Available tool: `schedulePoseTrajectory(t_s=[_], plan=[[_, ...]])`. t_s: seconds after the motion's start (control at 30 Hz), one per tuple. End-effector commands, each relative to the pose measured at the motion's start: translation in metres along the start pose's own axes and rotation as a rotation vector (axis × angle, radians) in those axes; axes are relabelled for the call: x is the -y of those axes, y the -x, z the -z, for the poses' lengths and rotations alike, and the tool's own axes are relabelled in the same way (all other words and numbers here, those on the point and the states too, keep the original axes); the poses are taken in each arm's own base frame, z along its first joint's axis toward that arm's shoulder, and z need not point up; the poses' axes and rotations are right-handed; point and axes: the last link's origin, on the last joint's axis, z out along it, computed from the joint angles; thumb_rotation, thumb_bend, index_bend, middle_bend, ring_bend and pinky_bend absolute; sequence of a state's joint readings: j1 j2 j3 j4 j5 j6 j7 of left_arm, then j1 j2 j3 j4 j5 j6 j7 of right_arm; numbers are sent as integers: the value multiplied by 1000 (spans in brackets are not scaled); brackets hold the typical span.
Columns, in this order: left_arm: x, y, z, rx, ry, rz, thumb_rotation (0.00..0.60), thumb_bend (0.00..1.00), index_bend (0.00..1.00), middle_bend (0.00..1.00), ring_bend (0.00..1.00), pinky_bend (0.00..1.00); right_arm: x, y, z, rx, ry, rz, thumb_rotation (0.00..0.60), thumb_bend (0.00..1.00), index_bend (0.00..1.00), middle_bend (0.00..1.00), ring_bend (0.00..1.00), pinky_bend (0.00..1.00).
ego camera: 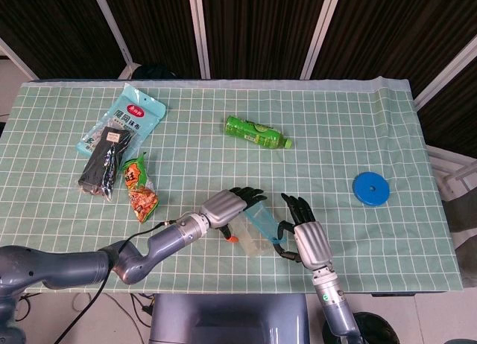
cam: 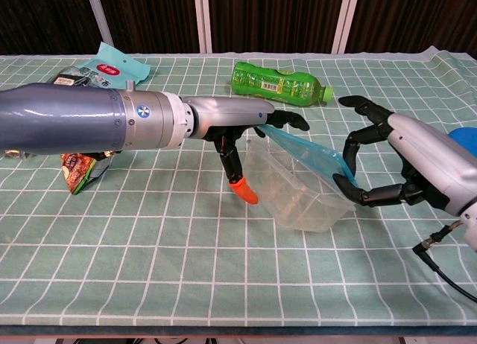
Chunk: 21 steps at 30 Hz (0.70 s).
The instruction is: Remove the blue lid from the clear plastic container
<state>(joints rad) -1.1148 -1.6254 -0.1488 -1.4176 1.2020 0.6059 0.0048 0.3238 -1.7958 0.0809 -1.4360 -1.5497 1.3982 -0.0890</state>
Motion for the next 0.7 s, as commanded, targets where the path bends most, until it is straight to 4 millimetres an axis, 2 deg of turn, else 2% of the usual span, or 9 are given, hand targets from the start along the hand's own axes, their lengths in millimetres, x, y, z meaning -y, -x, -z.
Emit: schedulePoseTrajectory(t_s=[0.03,0.53,0.7], plan=[[4,-3,7,-20,-6,2,600,0,0,0,0,128,5,0,-1,-3,-10,-12,600,523,644,57,0,0],[27,-30,51,-116,-54,-6,600,0,0,0,0,127,14,-4,-6,-26,-23,-7,600,523,643,57,0,0],[33,-35,68,-141,-68,-9,600,0,0,0,0,126,17,-9,-14,-46,-18,1,600,523,643,57,0,0]])
